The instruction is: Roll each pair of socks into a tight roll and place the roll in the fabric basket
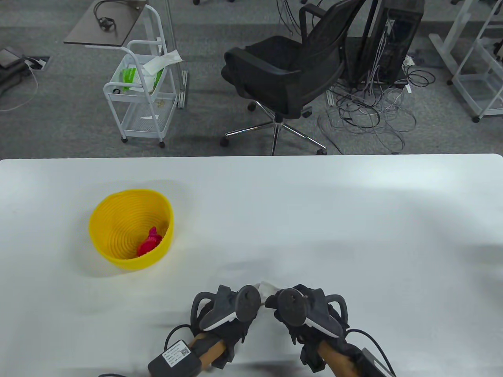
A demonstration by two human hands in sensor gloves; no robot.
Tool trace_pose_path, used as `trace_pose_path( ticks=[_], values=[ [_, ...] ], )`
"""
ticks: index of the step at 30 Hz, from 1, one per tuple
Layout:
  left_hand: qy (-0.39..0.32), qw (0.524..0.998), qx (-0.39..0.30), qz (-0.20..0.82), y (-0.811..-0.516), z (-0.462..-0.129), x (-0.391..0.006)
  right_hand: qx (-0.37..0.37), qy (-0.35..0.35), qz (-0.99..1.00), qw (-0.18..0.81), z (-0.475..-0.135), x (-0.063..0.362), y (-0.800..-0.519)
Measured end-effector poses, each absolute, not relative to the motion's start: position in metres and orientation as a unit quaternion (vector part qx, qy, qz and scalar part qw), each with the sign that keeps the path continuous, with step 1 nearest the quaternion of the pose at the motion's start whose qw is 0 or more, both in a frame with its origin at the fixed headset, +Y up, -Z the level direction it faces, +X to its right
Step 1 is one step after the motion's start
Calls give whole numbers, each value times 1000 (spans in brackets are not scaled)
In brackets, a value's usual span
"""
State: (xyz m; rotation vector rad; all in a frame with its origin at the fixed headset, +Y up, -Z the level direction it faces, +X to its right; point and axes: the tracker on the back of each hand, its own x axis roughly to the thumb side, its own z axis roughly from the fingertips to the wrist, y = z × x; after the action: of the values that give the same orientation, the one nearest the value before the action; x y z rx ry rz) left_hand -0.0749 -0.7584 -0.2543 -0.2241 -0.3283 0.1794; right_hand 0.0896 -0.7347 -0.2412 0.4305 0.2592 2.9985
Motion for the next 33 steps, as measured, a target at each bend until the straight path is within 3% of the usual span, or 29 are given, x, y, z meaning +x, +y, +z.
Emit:
trace_pose_path(
  ticks=[5, 12, 19, 29, 33],
  values=[
    [-153, 977, -102, 111, -750, -257, -82, 116, 102, 987, 41, -246, 91, -749],
    [-149, 977, -17, 151, -726, -256, -95, 100, 104, 989, 40, -248, 91, -753],
    [-188, 972, -102, 100, -749, -257, -83, 79, 92, 991, 64, -250, 92, -755],
    [-193, 976, -86, 45, -765, -253, -65, 78, 87, 990, 83, -252, 96, -750],
    [-194, 976, -83, 47, -763, -251, -62, 106, 27, 992, 70, -245, 93, -728]
  ],
)
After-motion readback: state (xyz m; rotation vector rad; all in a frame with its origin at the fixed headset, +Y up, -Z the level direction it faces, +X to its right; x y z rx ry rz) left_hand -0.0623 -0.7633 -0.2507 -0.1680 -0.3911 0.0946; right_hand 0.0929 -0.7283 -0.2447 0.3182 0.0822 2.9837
